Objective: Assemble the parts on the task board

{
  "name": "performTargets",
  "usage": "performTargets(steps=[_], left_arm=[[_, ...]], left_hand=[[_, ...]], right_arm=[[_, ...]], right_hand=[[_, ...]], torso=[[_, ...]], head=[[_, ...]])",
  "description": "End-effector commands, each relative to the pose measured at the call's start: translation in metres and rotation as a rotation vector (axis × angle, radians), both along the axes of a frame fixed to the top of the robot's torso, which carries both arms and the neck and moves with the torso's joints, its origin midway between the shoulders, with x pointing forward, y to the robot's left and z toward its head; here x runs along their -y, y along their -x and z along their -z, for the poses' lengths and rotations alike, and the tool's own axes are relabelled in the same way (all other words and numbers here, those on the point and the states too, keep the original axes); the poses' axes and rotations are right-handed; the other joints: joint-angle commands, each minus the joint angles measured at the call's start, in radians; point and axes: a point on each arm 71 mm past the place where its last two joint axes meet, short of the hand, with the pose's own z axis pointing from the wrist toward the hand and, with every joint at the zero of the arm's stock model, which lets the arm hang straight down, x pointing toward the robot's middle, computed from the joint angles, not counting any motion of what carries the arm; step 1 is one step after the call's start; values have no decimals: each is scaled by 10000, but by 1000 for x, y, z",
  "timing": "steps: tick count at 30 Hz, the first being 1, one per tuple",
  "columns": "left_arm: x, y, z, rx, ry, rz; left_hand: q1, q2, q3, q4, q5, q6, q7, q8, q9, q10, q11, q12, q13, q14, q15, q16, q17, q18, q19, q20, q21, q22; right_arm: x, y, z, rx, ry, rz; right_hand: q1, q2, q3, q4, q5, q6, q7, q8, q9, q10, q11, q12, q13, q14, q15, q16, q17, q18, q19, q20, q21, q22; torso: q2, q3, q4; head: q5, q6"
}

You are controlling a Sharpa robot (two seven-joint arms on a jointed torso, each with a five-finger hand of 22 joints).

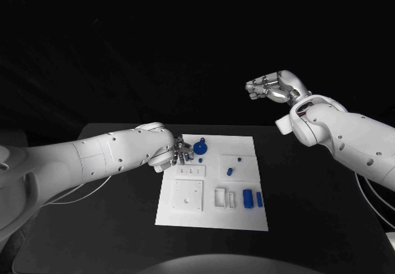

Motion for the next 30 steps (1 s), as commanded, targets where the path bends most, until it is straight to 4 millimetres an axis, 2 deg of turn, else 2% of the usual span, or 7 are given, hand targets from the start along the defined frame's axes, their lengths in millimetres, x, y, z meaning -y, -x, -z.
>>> performTargets(steps=[1,8,13,19,30], left_arm=[[1,1,5,-235,-143,173],[0,3,16,-492,-250,164],[1,4,21,-595,-305,245],[2,6,23,-542,-472,505],[7,8,25,-511,-792,1027]], left_hand=[[75,48,425,-416,86,1442,-1101,21,16,386,-190,94,24,178,-131,87,23,-132,54,-5,71,198],[63,38,439,-421,128,1479,-1111,31,57,389,-192,140,42,174,-136,117,33,-128,50,-8,98,201],[20,40,410,-415,122,1554,-1145,31,280,381,-202,277,101,189,-137,193,50,-133,49,-5,122,194],[26,35,416,-418,126,1547,-1145,31,347,388,-199,278,102,184,-137,203,47,-131,52,-5,129,194],[7,32,476,-425,230,1554,-1148,30,437,388,-199,279,98,184,-134,195,22,-118,52,-2,135,194]], right_arm=[[-2,0,-1,172,223,-21],[-5,-1,0,93,199,-51],[-6,-1,1,27,180,-78],[-5,-1,2,-49,138,-56],[-6,-2,2,-80,106,-72]], right_hand=[[64,-1,17,40,-16,-59,34,-17,-12,-102,-2,-60,-9,-88,-10,-54,-11,66,-78,-7,-55,-15],[106,1,92,-15,-24,-67,35,-18,-13,-114,4,-61,-10,-114,3,-54,-11,66,-105,-3,-52,-15],[85,-4,118,-23,-32,-79,43,-18,-13,-128,14,-61,-10,-135,18,-54,-11,63,-123,2,-55,-16],[85,-4,154,-47,-14,-84,46,-19,-13,-129,22,-60,-9,-161,32,-54,-11,59,-150,9,-59,-16],[75,-7,178,-60,-11,-77,42,-19,-13,-131,23,-61,-10,-176,38,-54,-12,60,-163,13,-58,-16]], torso=[[11,-15,-7],[19,-13,-19],[23,-14,-14],[25,-12,8],[24,-12,-2]], head=[[-3,-7],[-12,-47],[-29,-80],[-52,-108],[-47,-159]])
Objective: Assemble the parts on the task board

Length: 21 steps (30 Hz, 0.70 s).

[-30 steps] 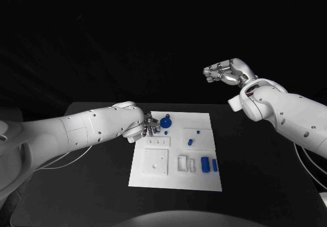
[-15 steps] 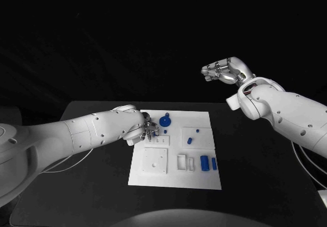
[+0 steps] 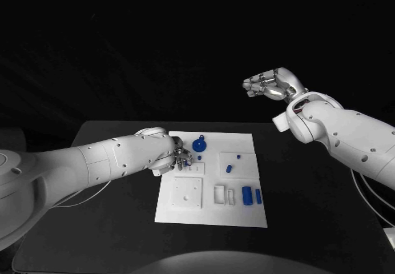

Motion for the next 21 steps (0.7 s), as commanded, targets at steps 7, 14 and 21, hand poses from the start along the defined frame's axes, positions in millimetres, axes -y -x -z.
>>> performTargets(steps=[7,14,21], left_arm=[[7,4,2,-233,-193,684],[9,5,6,-286,-177,669],[10,5,8,-316,-74,604]], left_hand=[[-6,27,541,-419,166,1531,-1149,32,73,353,-241,48,10,118,-135,62,-21,-110,49,-5,80,204],[-70,51,551,-423,121,1544,-1159,30,152,350,-247,85,20,122,-135,77,-24,-110,52,-2,95,196],[-205,152,502,-410,-35,1556,-1185,31,388,344,-254,134,39,126,-136,101,-15,-131,72,0,46,188]], right_arm=[[-2,0,0,-37,13,-165],[-3,0,0,-49,1,-196],[-4,0,1,-83,-34,-220]], right_hand=[[67,-17,118,-37,118,-40,7,-19,-15,-58,22,-61,-12,-101,12,-54,-14,63,-79,-16,-58,-9],[31,-29,221,-80,164,-39,7,-20,-15,-54,19,-61,-12,-110,15,-54,-14,65,-91,-13,-56,-9],[-3,-54,247,-86,216,-50,12,-19,-15,-70,30,-62,-12,-127,24,-56,-15,63,-104,-9,-60,-10]], torso=[[8,1,-3],[12,-9,-9],[9,-2,5]], head=[[-7,-70],[-34,-86],[-67,-106]])
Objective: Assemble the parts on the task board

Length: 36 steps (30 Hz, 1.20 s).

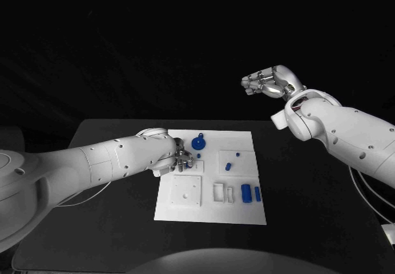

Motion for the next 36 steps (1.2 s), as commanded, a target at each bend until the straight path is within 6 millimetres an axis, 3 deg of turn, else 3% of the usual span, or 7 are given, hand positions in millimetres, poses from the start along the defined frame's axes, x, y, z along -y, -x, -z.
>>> performTargets(steps=[1,9,36], left_arm=[[3,1,1,-53,122,141],[1,0,2,0,121,32],[2,1,5,-65,79,44]], left_hand=[[-4,82,432,-426,-61,1543,-1175,52,29,313,-228,39,9,87,-132,61,-4,-131,72,0,9,189],[4,84,434,-426,-68,1534,-1173,50,83,321,-225,33,8,95,-135,71,-1,-131,80,-4,-4,189],[-95,162,399,-418,-222,1597,-1208,52,312,316,-245,171,69,151,-130,226,200,-144,97,8,-44,193]], right_arm=[[-2,0,0,-55,-19,-177],[-2,0,1,-96,-76,-168],[-2,-1,2,-160,-199,-119]], right_hand=[[-2,-54,56,20,20,-51,13,-19,-15,-72,31,-62,-13,-89,-14,-56,-16,62,-70,27,-60,-11],[-15,-69,67,13,31,-54,18,-16,-14,-74,35,-61,-13,-97,-9,-55,-15,62,-82,32,-60,-11],[5,-60,180,-56,72,-47,15,-18,-15,-68,33,-62,-13,-115,-12,-53,-14,68,-102,37,-58,-10]], torso=[[-3,2,9],[0,7,10],[2,10,8]], head=[[-19,-7],[-30,-83],[-26,-84]])
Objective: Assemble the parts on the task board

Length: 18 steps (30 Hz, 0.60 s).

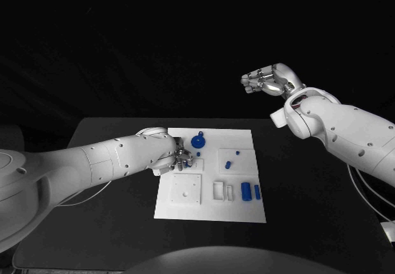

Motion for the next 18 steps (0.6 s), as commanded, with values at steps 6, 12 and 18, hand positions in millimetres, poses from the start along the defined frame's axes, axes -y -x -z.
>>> performTargets(steps=[6,12,18], left_arm=[[1,0,0,185,153,-12],[0,1,-2,503,261,-79],[-1,3,-4,793,393,-152]], left_hand=[[17,94,387,-370,-51,1598,-1210,30,41,296,-255,61,26,99,-116,88,43,-141,108,-4,-35,193],[59,86,393,-368,-15,1611,-1213,32,47,296,-261,68,27,114,-121,98,56,-136,118,-9,-24,195],[67,78,408,-367,28,1629,-1218,29,42,296,-270,91,33,145,-131,113,84,-131,137,-19,-6,196]], right_arm=[[-1,0,0,-23,-35,-132],[-1,0,0,-26,-32,-118],[1,0,1,-42,-31,-96]], right_hand=[[0,-65,73,5,38,-48,15,-18,-15,-33,-5,-61,-14,-48,-12,-54,-15,67,-76,6,-63,-13],[-5,-63,88,0,33,-42,14,-16,-15,-39,-3,-61,-14,-59,-10,-56,-16,68,-78,8,-63,-13],[-5,-63,88,0,33,-42,14,-16,-15,-39,-3,-61,-14,-59,-10,-56,-16,68,-78,8,-63,-13]], torso=[[3,-6,5],[3,-9,7],[2,-5,7]], head=[[2,8],[-13,10],[-28,-11]])
